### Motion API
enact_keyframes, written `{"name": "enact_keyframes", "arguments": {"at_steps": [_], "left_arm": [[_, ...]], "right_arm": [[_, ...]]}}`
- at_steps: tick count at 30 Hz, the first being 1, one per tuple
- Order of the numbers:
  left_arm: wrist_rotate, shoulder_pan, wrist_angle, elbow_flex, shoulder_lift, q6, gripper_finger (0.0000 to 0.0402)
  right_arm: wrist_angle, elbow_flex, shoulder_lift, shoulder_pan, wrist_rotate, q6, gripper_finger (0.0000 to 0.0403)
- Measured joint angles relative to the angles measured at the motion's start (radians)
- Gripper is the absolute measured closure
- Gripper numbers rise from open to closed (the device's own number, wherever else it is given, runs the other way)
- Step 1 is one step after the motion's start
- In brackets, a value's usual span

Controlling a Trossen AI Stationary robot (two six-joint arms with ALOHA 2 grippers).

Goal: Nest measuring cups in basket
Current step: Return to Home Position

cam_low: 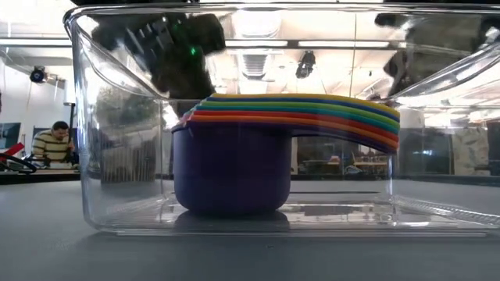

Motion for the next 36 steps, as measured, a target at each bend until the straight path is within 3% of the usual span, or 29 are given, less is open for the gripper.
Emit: {"name": "enact_keyframes", "arguments": {"at_steps": [10,19,28,36], "left_arm": [[-0.125,0.002,-0.024,-0.018,-0.316,0.156,0.0402],[-0.154,0.004,-0.006,-0.125,-0.61,0.247,0.0402],[-0.159,0.05,0.044,-0.288,-0.933,0.272,0.0402],[-0.158,0.057,0.108,-0.456,-1.172,0.252,0.0402]], "right_arm": [[0.205,-0.021,-0.228,-0.022,0.056,-0.449,0.0394],[0.337,-0.192,-0.596,-0.079,-0.02,-0.727,0.0394],[0.349,-0.315,-0.936,-0.124,-0.172,-0.824,0.0394],[0.34,-0.416,-1.088,-0.124,-0.183,-0.802,0.0394]]}}
